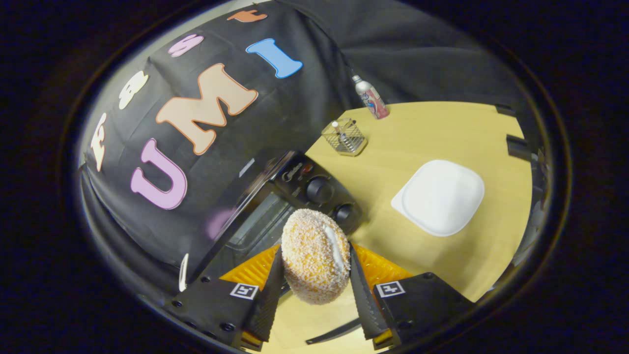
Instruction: Open the toaster oven, put the food inside, and close the toaster oven door.
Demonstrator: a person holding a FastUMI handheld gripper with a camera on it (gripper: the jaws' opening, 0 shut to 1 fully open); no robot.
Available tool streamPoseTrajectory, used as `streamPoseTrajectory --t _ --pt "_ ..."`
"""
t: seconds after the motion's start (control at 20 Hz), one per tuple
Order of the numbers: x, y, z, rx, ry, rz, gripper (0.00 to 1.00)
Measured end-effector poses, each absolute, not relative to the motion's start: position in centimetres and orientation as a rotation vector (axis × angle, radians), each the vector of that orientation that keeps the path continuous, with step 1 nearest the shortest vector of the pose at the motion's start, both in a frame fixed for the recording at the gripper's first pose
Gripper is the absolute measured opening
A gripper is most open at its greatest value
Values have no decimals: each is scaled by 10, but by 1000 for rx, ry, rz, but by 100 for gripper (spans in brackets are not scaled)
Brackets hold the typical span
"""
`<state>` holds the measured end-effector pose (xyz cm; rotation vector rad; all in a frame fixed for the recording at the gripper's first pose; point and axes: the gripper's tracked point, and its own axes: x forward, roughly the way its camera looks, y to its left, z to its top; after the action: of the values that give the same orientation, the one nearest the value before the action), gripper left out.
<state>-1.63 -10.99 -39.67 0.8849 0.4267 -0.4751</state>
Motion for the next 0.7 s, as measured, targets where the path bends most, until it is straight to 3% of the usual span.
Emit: streamPoseTrajectory --t 0.7 --pt "58 -48 -430 986 436 -424 72"
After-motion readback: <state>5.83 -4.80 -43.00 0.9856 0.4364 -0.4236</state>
